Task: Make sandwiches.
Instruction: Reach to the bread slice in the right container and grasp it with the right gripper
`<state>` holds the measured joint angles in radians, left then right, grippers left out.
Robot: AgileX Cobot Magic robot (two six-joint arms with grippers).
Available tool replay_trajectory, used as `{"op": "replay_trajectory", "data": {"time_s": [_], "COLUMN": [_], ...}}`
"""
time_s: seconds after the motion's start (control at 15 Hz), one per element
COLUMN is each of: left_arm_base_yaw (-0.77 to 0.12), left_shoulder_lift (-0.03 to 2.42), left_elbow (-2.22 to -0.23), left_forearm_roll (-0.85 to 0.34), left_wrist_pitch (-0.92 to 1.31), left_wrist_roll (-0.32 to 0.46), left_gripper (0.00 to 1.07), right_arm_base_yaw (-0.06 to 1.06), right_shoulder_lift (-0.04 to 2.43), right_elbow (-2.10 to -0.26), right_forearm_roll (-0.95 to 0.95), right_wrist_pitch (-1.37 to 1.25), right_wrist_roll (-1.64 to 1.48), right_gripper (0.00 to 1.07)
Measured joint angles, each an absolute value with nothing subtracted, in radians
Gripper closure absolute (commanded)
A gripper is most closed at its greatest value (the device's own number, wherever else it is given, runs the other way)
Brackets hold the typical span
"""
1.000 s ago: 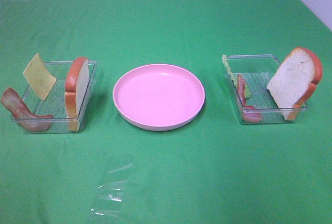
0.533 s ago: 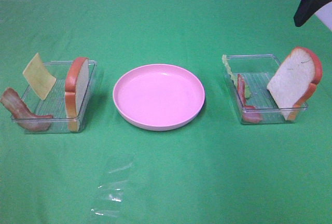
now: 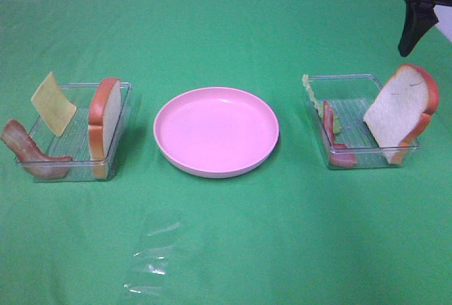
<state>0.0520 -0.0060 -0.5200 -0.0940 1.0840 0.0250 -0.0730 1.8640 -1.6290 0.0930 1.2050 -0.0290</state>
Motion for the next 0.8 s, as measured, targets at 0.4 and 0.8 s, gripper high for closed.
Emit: {"op": "replay_trajectory", "data": {"time_s": [0.4,0.8], "left_arm_base_yaw": [0.052,0.052], "left_shoulder_lift": [-0.006,-0.006], "left_elbow": [-0.520,-0.520], "left_forearm_roll": [-0.094,-0.094], "left_wrist_pitch": [1.084,1.084], "left_wrist_roll": [0.025,0.025], "left_gripper": [0.09,0.09], "right_arm_base_yaw": [-0.143,-0.143], "right_shoulder_lift": [2.013,2.115], "right_elbow": [-1.631,-1.631], "right_forearm_roll": [0.218,0.270], "right_wrist_pitch": [1.173,1.171], "right_wrist_roll": [-0.115,-0.128], "right_gripper": [0.19,0.44]}}
